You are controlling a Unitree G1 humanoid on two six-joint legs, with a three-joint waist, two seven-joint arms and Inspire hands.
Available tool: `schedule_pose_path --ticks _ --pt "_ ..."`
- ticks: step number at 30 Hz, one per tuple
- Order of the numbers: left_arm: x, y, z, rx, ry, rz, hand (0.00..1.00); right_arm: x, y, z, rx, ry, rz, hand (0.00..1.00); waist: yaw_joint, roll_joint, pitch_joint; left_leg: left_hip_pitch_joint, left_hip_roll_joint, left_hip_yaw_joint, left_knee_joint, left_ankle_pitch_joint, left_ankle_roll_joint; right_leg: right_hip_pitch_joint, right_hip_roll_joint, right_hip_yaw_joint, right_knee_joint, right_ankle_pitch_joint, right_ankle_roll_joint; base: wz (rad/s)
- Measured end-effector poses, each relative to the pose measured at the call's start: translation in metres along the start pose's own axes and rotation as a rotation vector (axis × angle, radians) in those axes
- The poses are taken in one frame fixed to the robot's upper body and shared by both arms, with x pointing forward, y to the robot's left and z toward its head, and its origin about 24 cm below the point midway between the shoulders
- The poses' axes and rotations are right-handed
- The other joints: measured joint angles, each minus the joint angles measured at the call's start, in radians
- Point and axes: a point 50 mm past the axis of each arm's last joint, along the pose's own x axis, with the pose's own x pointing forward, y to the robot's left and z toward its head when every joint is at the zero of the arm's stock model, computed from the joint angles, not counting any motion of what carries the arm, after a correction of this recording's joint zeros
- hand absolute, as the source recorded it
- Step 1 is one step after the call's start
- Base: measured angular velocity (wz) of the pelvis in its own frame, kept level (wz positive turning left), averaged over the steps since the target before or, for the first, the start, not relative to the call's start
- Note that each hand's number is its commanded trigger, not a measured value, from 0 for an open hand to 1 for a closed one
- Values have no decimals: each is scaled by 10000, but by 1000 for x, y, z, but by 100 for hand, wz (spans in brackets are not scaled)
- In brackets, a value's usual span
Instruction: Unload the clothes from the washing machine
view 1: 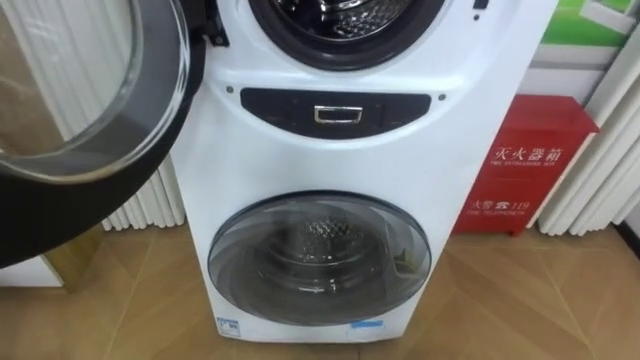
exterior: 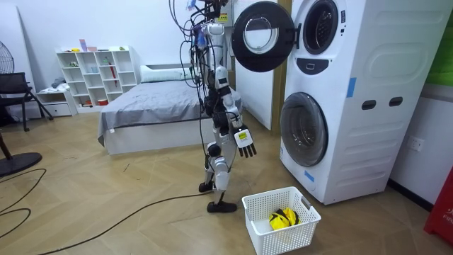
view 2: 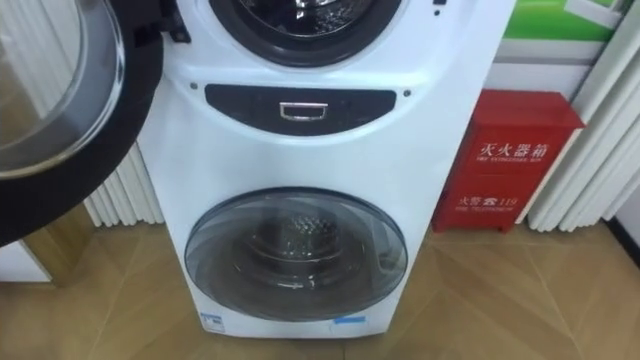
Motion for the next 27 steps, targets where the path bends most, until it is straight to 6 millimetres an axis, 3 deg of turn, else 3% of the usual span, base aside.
schedule_pose_path --ticks 6,11,17,20,23,27 --pt "-3 0 -15 -1457 662 112 0 -1 -5 -4 88 105 -162 0 78 221 13 57 -18 -76 -198 -13 -19 44 23 20 -87 -3 1 -1" --pt "-4 6 -26 -2651 1152 484 0 -3 -8 -10 367 273 -321 0 101 238 1 23 -42 -274 -212 -13 -18 182 3 -169 -200 -10 15 12" --pt "-4 22 -33 -5446 1673 1443 0 -5 -14 -17 919 411 -593 0 206 287 -3 70 -81 -424 -204 -12 -17 353 -19 -214 -343 -26 37 6" --pt "-3 35 -31 -7069 1788 2048 0 -7 -20 -20 1392 394 -830 0 231 406 35 241 -80 -413 -209 -12 -16 505 -17 -189 -344 -29 43 -1" --pt "4 57 -4 -8604 1039 2534 0 -8 -27 -17 1486 182 -1105 0 240 530 76 266 -81 -399 -223 -12 -16 496 -15 -159 -320 -30 44 0" --pt "10 95 51 -9752 -690 2860 0 -11 -39 -14 1407 42 -1508 0 205 806 -12 318 -92 -403 -208 -12 -16 537 -18 -127 -277 -25 35 -1"
